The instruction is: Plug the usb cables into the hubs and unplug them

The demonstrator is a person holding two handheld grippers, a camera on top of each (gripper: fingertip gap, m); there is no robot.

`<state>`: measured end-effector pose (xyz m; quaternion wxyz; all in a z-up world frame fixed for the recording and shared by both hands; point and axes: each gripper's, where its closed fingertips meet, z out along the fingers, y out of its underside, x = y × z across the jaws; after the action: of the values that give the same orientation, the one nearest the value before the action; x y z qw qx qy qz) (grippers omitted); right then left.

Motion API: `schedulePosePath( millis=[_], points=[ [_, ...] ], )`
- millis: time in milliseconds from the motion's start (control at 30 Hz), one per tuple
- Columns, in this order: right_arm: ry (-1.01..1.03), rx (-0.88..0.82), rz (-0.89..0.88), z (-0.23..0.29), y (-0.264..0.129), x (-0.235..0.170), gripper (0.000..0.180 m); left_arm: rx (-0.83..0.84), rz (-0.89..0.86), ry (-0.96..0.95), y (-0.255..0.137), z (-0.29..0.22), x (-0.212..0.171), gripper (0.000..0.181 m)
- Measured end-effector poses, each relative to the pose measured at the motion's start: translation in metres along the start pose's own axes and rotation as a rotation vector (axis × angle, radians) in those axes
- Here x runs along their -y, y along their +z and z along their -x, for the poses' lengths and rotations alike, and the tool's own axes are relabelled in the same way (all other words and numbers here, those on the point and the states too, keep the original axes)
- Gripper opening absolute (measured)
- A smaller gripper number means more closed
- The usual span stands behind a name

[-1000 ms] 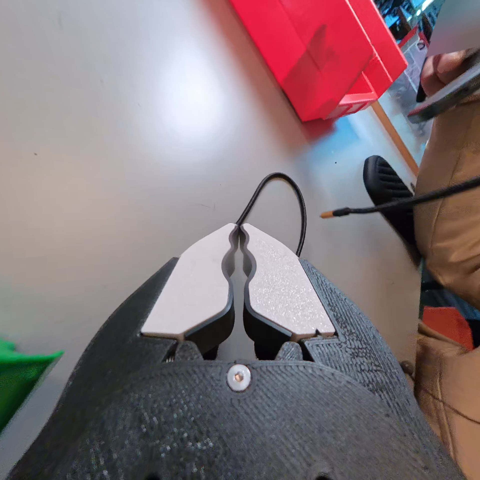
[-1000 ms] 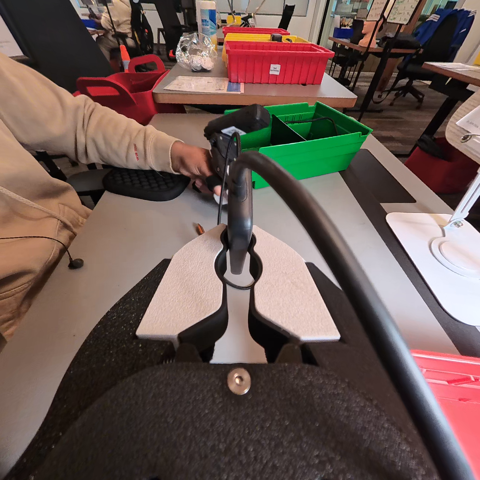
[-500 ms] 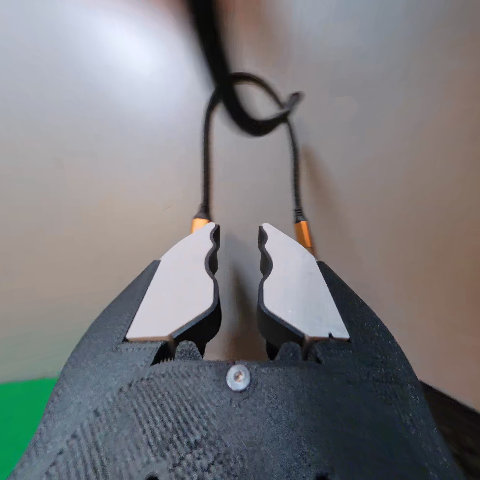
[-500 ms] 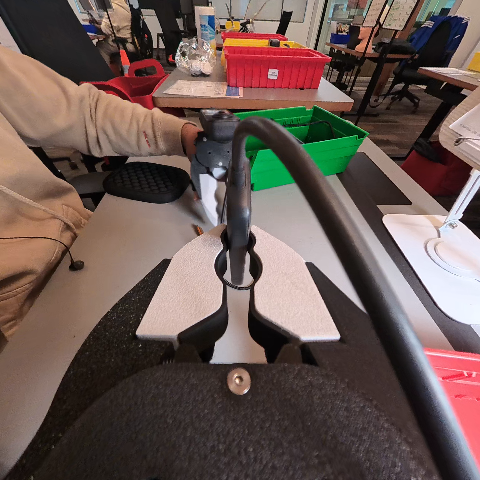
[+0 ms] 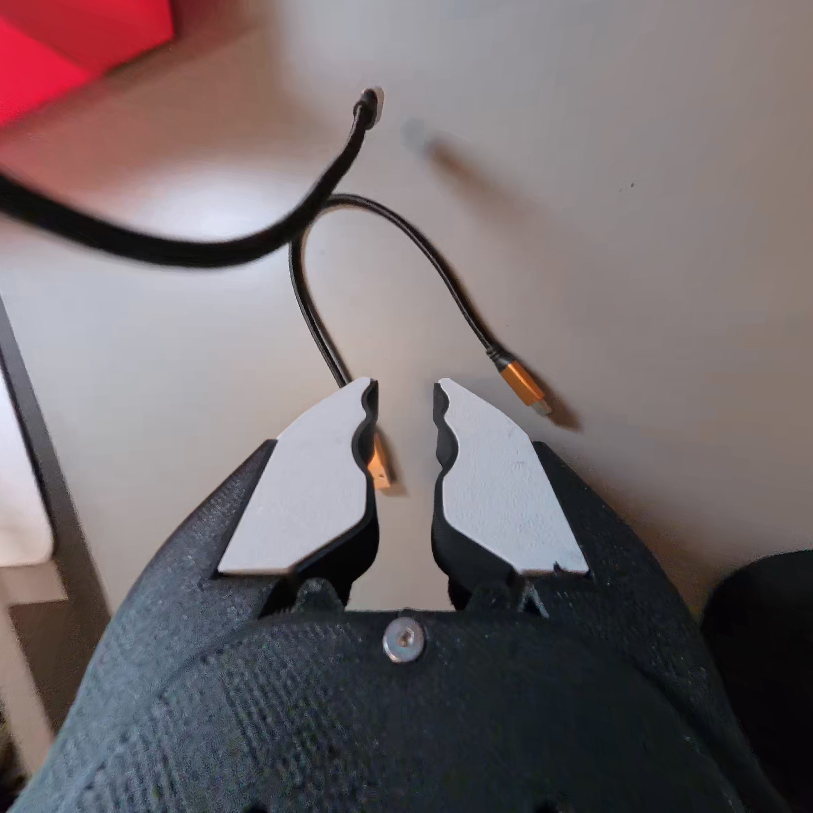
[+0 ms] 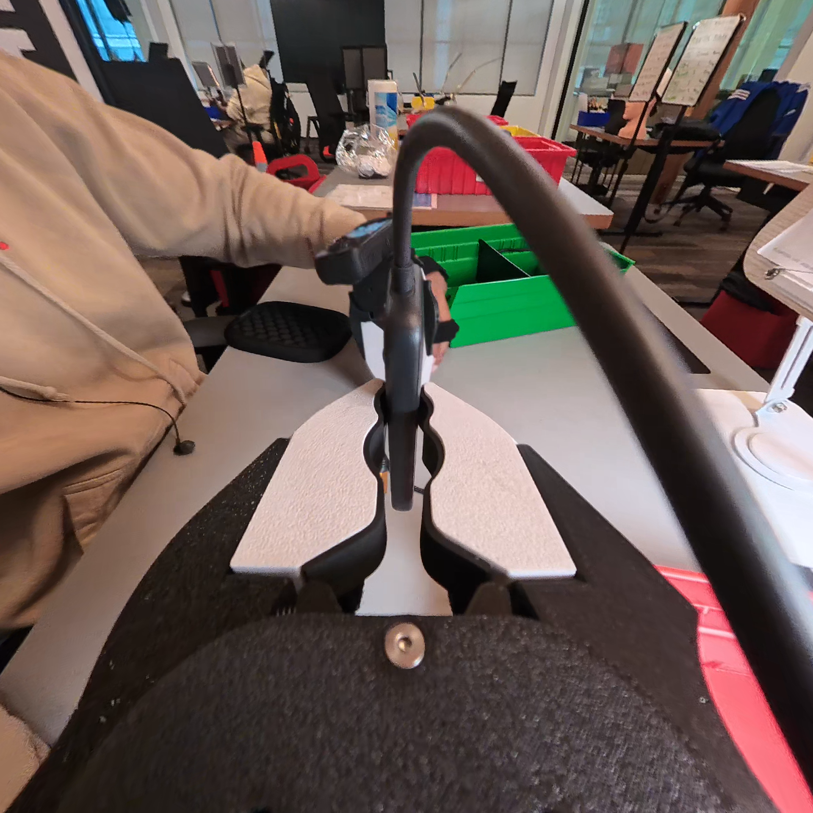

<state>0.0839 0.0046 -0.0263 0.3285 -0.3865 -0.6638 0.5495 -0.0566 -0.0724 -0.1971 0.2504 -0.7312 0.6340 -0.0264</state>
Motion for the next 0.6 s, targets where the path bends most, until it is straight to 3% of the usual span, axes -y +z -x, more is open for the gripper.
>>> schedulePosePath(
  millis=[100, 233, 600],
  points=[
    [-0.004, 0.034, -0.032, 0.007, -0.007, 0.005, 0.012, -0.005, 0.043, 0.127, 0.011, 0.013, 0.007, 0.027],
    [-0.009, 0.065, -0.084, 0.014, -0.021, 0.013, 0.012, -0.050, 0.047, 0.150, 0.027, 0.035, 0.016, 0.031],
    [-0.027, 0.044, -0.220, 0.020, -0.066, 0.029, 0.012, -0.226, -0.049, -0.009, 0.072, 0.060, 0.045, 0.023]
  ],
)
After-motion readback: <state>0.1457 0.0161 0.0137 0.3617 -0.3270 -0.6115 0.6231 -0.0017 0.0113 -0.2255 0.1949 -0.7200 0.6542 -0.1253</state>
